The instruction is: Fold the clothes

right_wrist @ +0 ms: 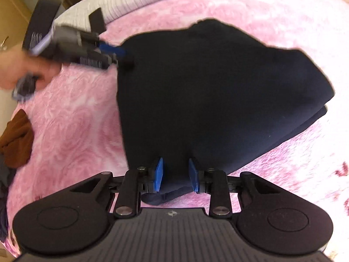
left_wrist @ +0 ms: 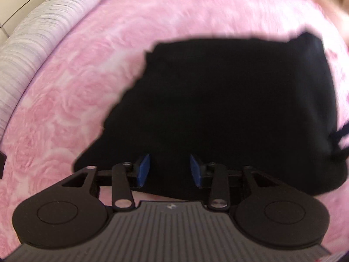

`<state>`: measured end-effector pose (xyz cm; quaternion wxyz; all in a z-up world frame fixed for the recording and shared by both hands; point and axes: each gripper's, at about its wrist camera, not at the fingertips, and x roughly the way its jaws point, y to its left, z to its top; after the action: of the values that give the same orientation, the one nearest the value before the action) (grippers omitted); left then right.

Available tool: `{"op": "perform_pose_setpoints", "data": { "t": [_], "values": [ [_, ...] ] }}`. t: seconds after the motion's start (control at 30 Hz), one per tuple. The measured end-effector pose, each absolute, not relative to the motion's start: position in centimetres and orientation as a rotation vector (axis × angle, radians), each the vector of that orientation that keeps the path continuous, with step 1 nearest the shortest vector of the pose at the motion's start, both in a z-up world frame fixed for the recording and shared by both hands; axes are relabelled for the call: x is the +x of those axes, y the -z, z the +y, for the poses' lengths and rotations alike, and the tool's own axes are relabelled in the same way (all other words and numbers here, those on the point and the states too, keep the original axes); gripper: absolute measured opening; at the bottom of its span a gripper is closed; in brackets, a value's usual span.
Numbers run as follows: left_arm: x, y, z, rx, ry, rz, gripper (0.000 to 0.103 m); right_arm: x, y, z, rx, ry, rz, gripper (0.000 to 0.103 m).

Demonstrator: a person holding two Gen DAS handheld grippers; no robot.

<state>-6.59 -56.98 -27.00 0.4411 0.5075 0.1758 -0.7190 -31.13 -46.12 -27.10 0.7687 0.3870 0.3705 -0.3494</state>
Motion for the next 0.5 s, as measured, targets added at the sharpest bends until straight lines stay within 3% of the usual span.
{"op": "perform_pose_setpoints", "data": {
  "t": [0.07,0.27,0.37,0.43,0.5],
  "values": [
    [-7.4,26.5,-56.6,1.275,1.773,0.398,0.035,-32.5,25.7,-46.6,0.864,0.773,0.766,0.024],
    [-10.3,21.2,-53.3,1.181,1.848,0.427,0.033,-36.0,25.5,-51.1,0.870,0.864,0.755,0.029],
    [-13.9,22.3,-52.1,1.227,1.908,0.446,0.033,-37.6,25.9,-53.7,0.865,0.914,0.760,0.028],
    [-15.9,25.0,-52.0,1.299,1.896,0.435,0.030,-38.7,26.1,-55.5,0.862,0.948,0.763,0.020],
    [-17.0,26.4,-52.6,1.328,1.882,0.414,0.029,-39.7,26.3,-56.5,0.876,0.958,0.759,0.019]
  ]
}}
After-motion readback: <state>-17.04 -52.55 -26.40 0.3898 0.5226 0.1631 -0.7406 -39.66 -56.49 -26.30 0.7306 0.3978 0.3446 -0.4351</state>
